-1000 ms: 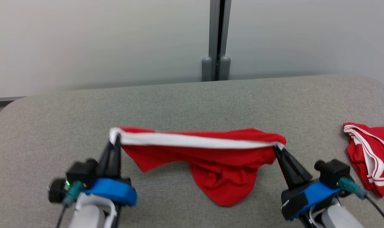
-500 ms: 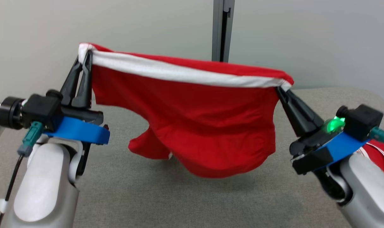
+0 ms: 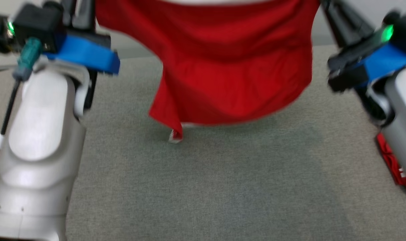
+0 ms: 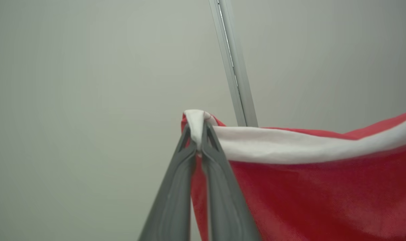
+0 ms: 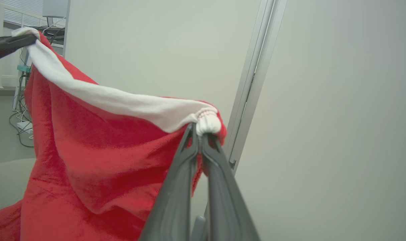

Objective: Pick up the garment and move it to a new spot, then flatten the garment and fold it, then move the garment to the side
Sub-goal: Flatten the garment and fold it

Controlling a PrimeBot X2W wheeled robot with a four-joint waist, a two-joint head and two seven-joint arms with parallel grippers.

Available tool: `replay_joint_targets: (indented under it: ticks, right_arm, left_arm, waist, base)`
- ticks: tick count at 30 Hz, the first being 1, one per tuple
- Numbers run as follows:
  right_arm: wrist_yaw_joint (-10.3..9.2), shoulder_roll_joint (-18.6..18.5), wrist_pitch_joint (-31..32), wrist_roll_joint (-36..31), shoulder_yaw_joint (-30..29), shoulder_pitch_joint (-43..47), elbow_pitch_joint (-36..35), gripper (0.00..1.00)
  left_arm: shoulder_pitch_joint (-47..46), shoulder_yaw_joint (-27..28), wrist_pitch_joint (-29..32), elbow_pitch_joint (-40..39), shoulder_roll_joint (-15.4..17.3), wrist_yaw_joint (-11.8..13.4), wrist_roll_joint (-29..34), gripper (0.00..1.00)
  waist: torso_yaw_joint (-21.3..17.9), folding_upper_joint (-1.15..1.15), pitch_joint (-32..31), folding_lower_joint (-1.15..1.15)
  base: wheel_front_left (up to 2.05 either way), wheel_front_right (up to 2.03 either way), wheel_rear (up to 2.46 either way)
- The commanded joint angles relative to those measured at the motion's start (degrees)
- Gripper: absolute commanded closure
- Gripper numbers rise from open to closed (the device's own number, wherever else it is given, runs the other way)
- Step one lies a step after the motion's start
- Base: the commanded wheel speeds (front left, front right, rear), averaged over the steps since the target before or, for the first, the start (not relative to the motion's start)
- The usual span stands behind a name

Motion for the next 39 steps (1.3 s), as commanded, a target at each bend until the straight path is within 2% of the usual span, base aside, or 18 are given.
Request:
replay_joint_targets:
  ticks: [1, 4, 6, 10, 14, 22, 26, 30, 39]
  right_arm:
    - [-0.03, 0.15, -0.40, -0.81, -0.57, -1.73, 0.86, 1.00]
    - [-0.03, 1.71, -0.82, -4.09, -3.23, -8.00, 5.26, 1.00]
    - [-0.03, 2.14, -0.88, -6.75, -5.13, -11.05, 5.35, 1.00]
    - [-0.03, 2.65, -0.83, -10.04, -7.24, -9.27, 4.21, 1.00]
    - [-0.03, 1.94, -0.83, -10.83, -4.42, -0.21, 3.07, 1.00]
    - [-0.03, 1.86, -0.85, -6.27, 2.50, 23.84, 2.58, 1.00]
    - [-0.04, 3.09, -0.84, -2.70, 1.31, 33.60, 1.82, 1.00]
    - [-0.08, 4.00, -0.84, -1.42, -0.59, 43.03, 0.67, 1.00]
    - [-0.08, 2.67, -0.85, -0.77, -1.53, 55.71, -3.86, 1.00]
  left_arm:
    - [-1.86, 0.02, -0.64, 0.40, -0.11, 0.42, 0.89, 1.00]
    - [-7.15, 0.86, -2.77, 3.31, -0.77, 2.17, 1.52, 1.00]
    - [-9.76, 1.05, -3.57, 4.21, -1.32, 2.54, 1.67, 1.00]
    - [-7.87, 1.24, -3.89, 2.39, -2.41, 2.25, 1.44, 1.00]
    - [2.18, 2.03, -3.93, -0.32, -3.70, 2.07, 0.36, 1.00]
    - [30.54, 6.14, -3.95, -0.69, -7.37, 2.49, -3.92, 1.00]
    - [41.11, 8.39, -3.96, -1.54, -8.42, 3.59, -5.53, 1.00]
    - [48.93, 10.11, -3.96, -2.45, -8.65, 4.38, -6.35, 1.00]
    - [59.37, 12.00, -3.96, -3.80, -8.54, 2.99, -3.99, 1.00]
  waist:
    - [1.49, 0.00, 1.76, -0.01]
    - [1.90, 0.00, 3.30, -0.01]
    - [2.34, 0.00, 3.93, -0.01]
    - [3.11, 0.00, 3.90, -0.01]
    - [3.59, 0.00, 2.59, -0.01]
    - [3.89, 0.00, -0.84, -0.01]
    - [4.53, 0.00, -3.63, -0.01]
    - [4.93, 0.00, -7.03, -0.01]
    - [4.57, 0.00, -11.31, -0.01]
  base:
    - [0.00, 0.00, 0.00]
    - [0.00, 0.00, 0.00]
    - [0.00, 0.00, 0.00]
    - [0.00, 0.00, 0.00]
    - [0.00, 0.00, 0.00]
    - [0.00, 0.00, 0.00]
    - [0.00, 0.00, 0.00]
    - [0.00, 0.00, 0.00]
    - [0.00, 0.00, 0.00]
